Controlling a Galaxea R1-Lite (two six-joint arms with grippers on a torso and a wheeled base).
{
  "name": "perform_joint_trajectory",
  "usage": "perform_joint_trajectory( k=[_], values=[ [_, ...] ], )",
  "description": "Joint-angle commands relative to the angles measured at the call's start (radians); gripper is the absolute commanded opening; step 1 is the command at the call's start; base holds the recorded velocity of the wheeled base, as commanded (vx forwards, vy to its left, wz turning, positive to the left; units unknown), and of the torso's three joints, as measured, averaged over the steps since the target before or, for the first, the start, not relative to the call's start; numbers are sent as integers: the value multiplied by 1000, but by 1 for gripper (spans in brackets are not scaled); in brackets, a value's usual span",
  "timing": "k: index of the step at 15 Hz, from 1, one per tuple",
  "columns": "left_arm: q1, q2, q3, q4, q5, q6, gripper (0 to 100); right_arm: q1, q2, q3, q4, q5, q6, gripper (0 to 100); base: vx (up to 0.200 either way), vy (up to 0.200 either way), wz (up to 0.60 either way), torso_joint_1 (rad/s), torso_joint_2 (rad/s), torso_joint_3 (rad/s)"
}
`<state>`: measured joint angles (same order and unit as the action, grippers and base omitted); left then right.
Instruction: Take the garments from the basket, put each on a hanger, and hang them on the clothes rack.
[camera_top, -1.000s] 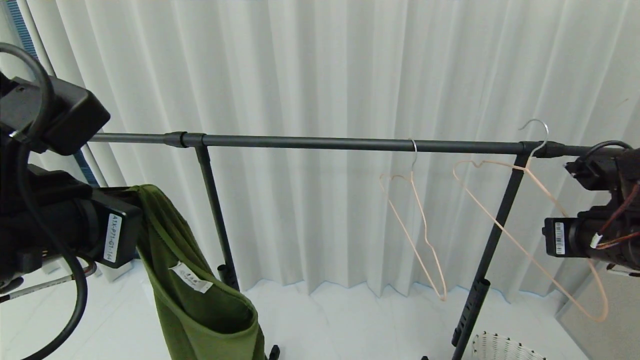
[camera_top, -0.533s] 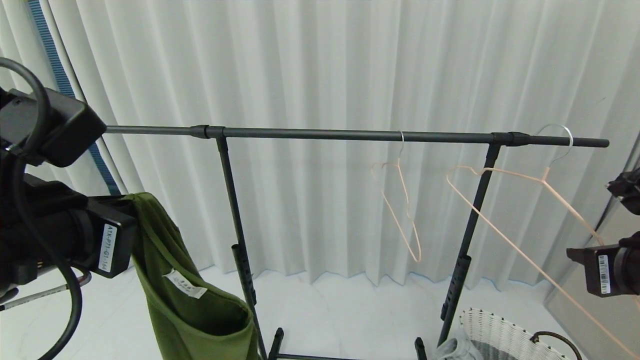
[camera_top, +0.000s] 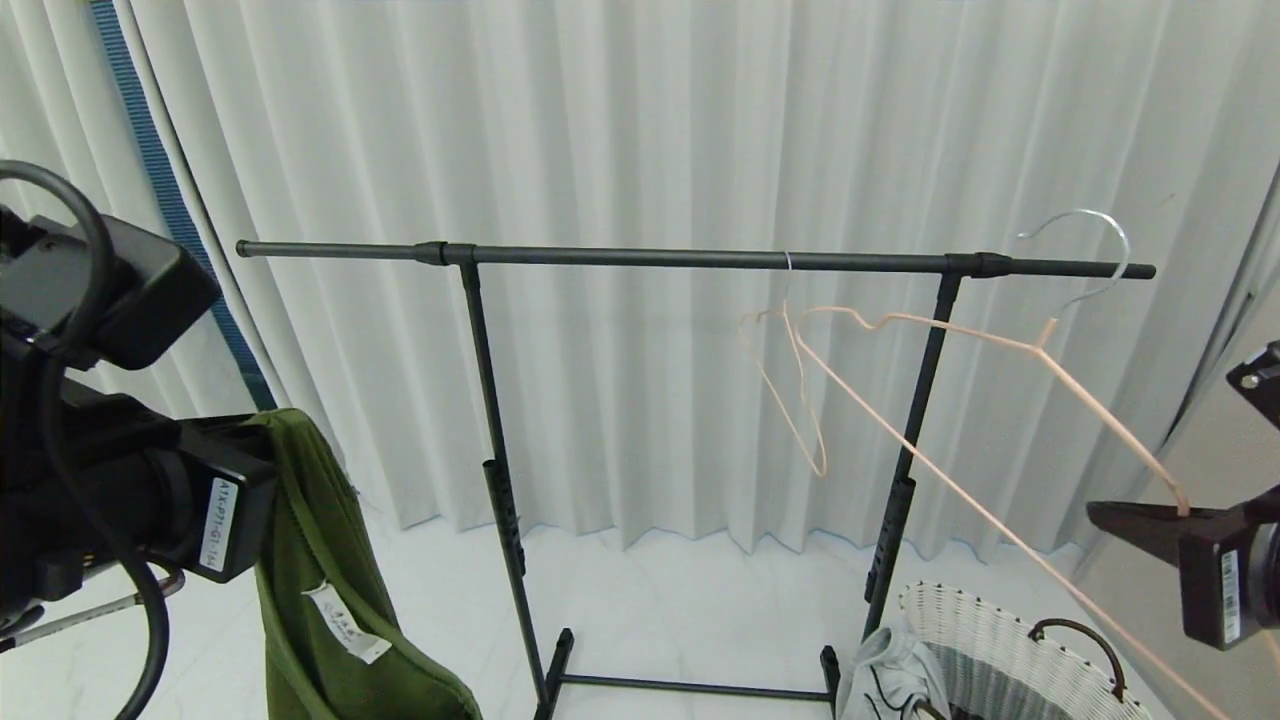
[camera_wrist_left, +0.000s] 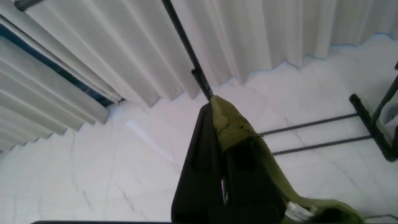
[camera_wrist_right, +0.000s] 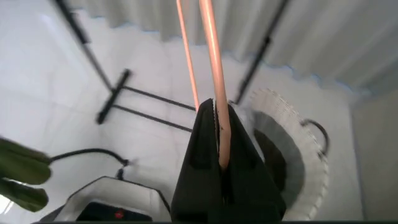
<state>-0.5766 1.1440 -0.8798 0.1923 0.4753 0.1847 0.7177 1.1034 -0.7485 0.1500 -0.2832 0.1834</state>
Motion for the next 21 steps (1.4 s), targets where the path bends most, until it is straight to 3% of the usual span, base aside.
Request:
perform_joint_trajectory(
  k=[1, 3, 7, 9, 19, 21],
  values=[
    [0, 22, 7, -1, 0, -1, 0, 220, 16, 3, -1, 9, 5, 0, 0, 0, 0, 0, 0, 0],
    [0, 56, 5, -1, -1, -21, 0, 347, 44, 3, -1, 9, 8, 0, 0, 0, 0, 0, 0, 0],
    [0, 169, -44, -1, 0, -169, 0, 546, 87, 3, -4, 62, 36, 0, 0, 0, 0, 0, 0, 0],
    [-8, 194, -62, -1, 0, -226, 0, 559, 116, 3, -46, 95, 33, 0, 0, 0, 0, 0, 0, 0],
    [-12, 206, -64, -1, 0, -252, 0, 528, 260, -2, -233, 93, 34, 0, 0, 0, 0, 0, 0, 0],
    [-12, 206, -62, -1, 3, -255, 0, 508, 308, -5, -316, 91, 36, 0, 0, 0, 0, 0, 0, 0]
  ],
)
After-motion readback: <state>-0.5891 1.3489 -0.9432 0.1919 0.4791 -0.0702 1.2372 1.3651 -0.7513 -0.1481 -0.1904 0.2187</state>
